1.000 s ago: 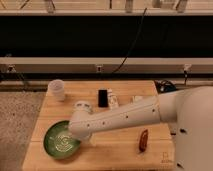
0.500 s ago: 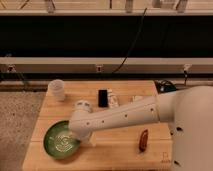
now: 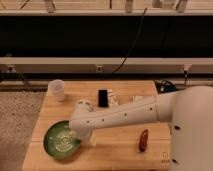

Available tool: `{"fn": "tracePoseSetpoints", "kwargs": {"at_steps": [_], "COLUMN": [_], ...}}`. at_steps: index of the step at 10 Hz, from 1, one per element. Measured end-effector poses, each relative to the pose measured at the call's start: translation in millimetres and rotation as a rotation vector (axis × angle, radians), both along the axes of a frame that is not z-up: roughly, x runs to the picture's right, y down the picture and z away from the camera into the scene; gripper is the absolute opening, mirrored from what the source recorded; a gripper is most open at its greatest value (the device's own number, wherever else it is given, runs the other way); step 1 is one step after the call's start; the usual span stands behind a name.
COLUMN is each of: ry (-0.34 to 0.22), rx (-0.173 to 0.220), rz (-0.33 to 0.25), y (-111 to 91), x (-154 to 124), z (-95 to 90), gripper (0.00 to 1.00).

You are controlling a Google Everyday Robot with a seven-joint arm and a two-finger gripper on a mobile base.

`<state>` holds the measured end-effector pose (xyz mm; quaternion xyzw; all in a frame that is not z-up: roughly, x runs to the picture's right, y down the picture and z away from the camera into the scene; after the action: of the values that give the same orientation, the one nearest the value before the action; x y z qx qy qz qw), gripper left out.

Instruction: Drag the ceramic bowl in a circle

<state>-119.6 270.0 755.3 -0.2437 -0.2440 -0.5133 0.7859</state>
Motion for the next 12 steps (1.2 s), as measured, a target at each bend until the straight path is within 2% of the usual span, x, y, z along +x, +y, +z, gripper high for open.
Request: {"fn": "tracePoseSetpoints", "kwargs": {"at_steps": [12], "ry": [0.003], "rx": [-0.030], "rz": [-0.009], "y": [2.5], "x": [6.0], "z": [6.0], "gripper": [0.80]}}
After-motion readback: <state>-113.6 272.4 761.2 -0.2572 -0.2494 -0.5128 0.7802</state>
